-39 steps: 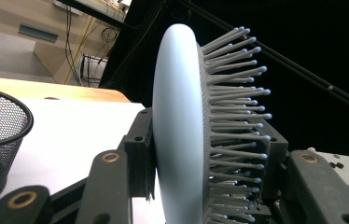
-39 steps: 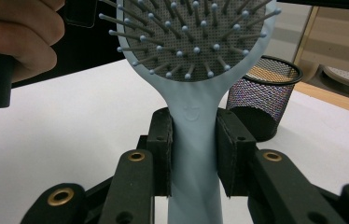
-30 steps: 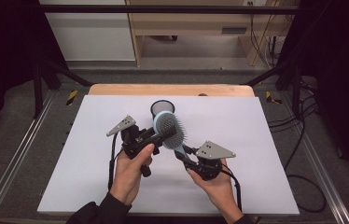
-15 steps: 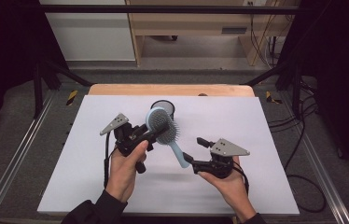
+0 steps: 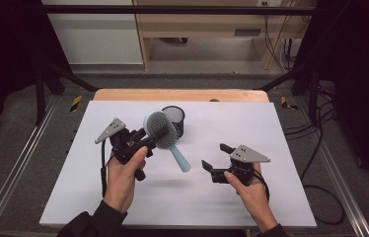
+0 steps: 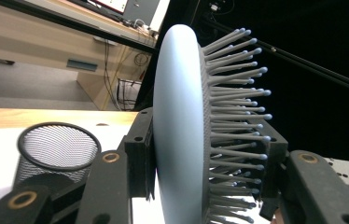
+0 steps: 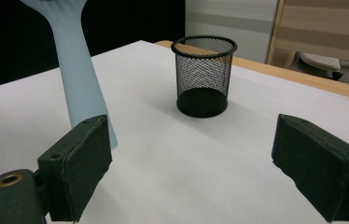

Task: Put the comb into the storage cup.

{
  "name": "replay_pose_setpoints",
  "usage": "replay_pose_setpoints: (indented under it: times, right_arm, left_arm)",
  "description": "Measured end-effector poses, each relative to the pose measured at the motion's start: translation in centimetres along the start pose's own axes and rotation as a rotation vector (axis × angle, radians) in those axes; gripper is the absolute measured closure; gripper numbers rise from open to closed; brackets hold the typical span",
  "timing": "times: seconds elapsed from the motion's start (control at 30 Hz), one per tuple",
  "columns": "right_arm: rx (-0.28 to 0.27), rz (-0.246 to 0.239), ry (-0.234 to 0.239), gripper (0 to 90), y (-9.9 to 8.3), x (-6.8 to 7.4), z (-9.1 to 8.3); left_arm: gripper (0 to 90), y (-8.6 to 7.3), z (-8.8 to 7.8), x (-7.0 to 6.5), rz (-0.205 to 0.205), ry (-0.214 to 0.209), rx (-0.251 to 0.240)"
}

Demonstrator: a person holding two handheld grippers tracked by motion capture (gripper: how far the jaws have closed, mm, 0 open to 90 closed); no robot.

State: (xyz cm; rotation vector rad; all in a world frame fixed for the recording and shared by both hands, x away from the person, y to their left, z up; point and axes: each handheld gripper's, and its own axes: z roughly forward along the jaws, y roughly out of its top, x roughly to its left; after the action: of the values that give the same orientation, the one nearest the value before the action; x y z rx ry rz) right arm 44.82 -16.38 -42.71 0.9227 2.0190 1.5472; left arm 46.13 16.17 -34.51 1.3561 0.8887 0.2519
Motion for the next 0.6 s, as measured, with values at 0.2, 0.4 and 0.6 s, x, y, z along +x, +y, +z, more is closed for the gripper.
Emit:
replay_pose_setpoints:
  times: [0.2,0.4,0.6]
  right_arm:
    - [0.002,-0.003,-0.001,9.9,-0.5,-0.5,-1.4]
    - [0.015,-0.01,-0.023,8.8,-1.7,-1.4,-4.0]
    - [-0.014,0.022,-0.041,7.2,-2.0,-2.2,-4.9]
  left_arm:
    - [52.1,0.5,-0.2,0.3,0.001,0.002,-0.011]
    - [52.1,1.1,0.0,0.1,0.028,-0.009,-0.01]
    - [52.1,1.6,0.1,-0.3,0.046,-0.005,-0.004]
